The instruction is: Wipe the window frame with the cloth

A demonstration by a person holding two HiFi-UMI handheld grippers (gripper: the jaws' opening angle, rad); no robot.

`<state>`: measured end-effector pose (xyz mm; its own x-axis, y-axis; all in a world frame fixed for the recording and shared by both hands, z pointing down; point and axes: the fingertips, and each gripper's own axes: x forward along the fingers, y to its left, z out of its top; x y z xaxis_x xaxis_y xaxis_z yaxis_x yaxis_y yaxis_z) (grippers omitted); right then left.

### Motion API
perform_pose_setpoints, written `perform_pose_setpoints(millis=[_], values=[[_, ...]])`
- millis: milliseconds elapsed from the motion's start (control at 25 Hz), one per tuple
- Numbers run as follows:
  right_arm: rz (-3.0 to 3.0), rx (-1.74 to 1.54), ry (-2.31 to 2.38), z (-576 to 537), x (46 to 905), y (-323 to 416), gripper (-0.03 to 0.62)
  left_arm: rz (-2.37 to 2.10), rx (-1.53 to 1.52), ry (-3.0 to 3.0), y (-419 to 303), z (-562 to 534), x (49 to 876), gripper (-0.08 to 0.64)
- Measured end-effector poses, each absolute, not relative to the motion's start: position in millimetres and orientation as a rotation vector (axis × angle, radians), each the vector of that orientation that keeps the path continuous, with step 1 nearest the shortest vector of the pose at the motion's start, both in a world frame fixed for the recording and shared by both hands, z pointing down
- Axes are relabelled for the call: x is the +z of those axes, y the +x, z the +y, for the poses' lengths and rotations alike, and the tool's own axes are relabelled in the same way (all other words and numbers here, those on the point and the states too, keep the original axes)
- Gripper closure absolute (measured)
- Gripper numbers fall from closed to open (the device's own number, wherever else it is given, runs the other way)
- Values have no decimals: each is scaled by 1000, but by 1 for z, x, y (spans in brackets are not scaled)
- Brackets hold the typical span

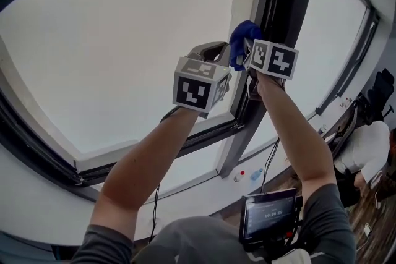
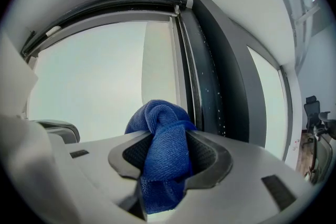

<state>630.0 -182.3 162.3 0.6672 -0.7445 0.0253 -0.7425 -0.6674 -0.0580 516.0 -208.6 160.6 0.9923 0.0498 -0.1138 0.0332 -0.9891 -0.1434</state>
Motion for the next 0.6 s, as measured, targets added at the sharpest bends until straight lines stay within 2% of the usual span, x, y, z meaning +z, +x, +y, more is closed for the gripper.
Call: perform_pose_setpoints(millis=[600], values=[[1256, -155, -2915, -201, 246, 637, 422, -25, 60, -3051, 532, -230, 240, 551]])
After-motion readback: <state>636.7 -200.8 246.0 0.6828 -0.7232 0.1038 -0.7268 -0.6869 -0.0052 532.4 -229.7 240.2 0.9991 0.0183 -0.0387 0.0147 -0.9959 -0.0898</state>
